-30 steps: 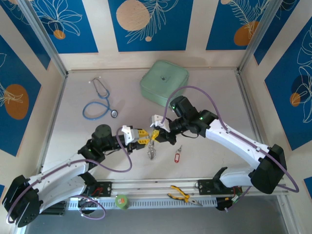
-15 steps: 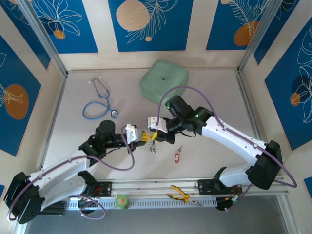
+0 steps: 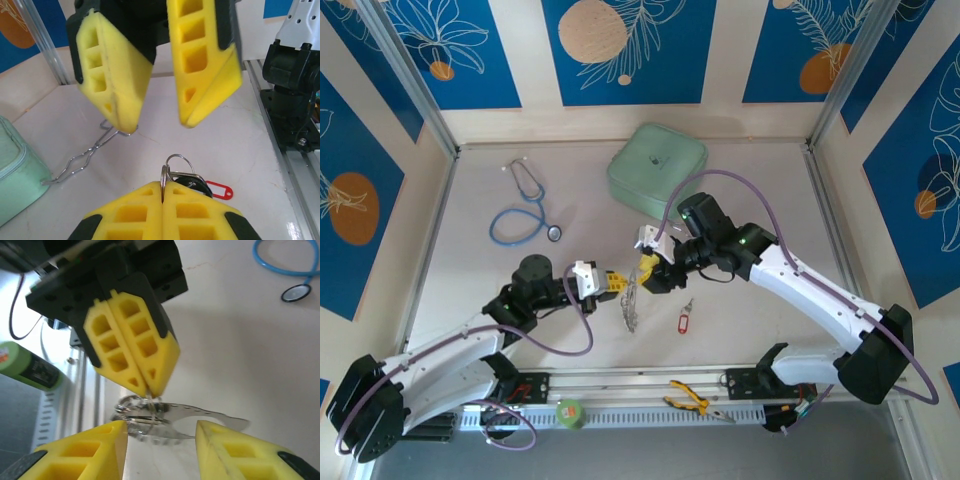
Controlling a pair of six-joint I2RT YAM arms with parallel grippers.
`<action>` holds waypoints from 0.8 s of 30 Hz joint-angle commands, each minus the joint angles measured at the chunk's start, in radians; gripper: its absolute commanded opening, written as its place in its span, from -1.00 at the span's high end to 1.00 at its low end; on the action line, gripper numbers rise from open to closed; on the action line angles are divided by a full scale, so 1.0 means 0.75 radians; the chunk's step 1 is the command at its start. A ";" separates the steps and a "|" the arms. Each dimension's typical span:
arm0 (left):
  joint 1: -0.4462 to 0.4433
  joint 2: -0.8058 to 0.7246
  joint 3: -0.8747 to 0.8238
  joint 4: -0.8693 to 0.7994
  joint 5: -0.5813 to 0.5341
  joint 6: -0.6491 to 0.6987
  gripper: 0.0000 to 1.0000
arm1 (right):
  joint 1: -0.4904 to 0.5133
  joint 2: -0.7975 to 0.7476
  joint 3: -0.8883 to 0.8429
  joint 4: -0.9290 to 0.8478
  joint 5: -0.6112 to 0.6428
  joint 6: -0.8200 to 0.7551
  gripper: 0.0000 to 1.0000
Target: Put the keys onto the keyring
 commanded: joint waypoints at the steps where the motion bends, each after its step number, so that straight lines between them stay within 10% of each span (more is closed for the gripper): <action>1: 0.002 0.002 -0.010 0.160 -0.029 0.001 1.00 | -0.003 -0.042 -0.034 0.011 -0.127 0.165 0.19; 12: 0.000 -0.004 -0.005 0.130 -0.068 -0.017 1.00 | -0.039 0.112 0.141 -0.138 -0.058 0.594 0.21; 24: 0.001 0.018 0.002 0.150 -0.075 -0.050 1.00 | -0.033 0.144 0.119 -0.126 -0.067 0.621 0.36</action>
